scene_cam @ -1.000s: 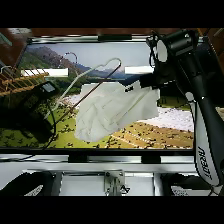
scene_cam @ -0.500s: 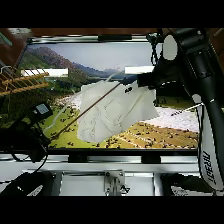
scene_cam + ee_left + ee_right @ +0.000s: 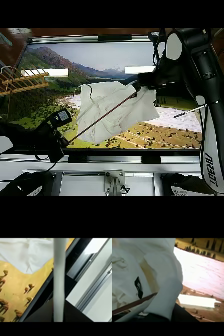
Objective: Fold the shirts.
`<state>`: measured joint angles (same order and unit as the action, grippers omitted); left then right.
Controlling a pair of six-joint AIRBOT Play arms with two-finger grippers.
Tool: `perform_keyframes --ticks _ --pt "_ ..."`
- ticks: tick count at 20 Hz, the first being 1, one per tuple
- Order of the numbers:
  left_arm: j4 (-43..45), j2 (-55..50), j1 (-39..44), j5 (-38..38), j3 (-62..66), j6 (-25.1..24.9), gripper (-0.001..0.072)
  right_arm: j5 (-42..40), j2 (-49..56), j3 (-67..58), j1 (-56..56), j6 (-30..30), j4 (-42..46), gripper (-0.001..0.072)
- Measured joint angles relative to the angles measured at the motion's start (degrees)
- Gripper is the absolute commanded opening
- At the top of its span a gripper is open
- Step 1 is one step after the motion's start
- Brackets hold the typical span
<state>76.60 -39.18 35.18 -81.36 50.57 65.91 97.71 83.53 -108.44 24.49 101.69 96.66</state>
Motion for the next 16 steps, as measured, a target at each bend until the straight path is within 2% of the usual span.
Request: perform_keyframes --ticks 4,11,16 --pt "1.99 0.28 1.57 -1.62 -0.24 1.07 0.0059 0.42 -0.02 0.00 0.00 -0.09 0.87 0.0087" --pt "11.39 3.89 0.37 -6.32 -0.33 4.35 0.0058 2.03 -0.02 0.00 0.00 -0.33 1.38 0.0087" --pt "7.02 6.93 0.31 -7.56 -0.35 3.02 0.0058 2.21 -0.02 0.00 0.00 -0.13 1.44 0.0087"
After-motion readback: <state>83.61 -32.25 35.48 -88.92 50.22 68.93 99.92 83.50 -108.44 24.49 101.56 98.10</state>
